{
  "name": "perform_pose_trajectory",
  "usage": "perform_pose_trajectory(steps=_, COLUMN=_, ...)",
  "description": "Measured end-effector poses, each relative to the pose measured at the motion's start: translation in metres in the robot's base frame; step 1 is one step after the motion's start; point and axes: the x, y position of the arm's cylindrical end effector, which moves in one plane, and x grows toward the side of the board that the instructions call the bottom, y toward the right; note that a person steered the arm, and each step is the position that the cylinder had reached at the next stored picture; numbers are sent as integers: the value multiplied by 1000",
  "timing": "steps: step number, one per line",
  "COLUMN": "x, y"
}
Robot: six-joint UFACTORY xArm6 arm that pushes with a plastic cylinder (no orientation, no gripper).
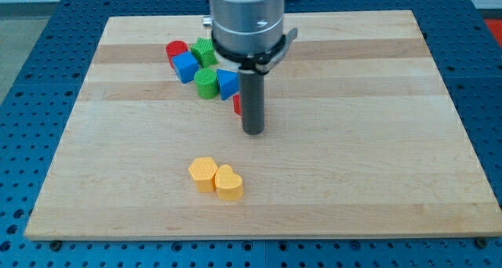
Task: Move yellow heart at bottom right to red star
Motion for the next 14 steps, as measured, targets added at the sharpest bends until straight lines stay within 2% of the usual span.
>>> perform_pose_trajectory(steps=1, x=-15, y=-10)
perform_pose_trajectory(steps=2, x=-11, y=-18)
perform_pose_trajectory(steps=3, x=19, y=-3)
perform_pose_trajectory(steps=4, x=58, y=-12)
perform_pose_trajectory(steps=6, x=69, y=-190)
perform_pose_trajectory(steps=7, x=99, y=-213)
perform_pose_trajectory(steps=8, x=129, y=-171)
perform_pose_trajectory(steps=10, x=109, y=-7)
perform_pose_trajectory(steps=11, x=97, y=23)
perform_pose_trajectory(steps=12, x=106, y=24)
perform_pose_trajectory(steps=13, x=134, y=41)
perform_pose_trajectory(steps=14, x=120, y=95)
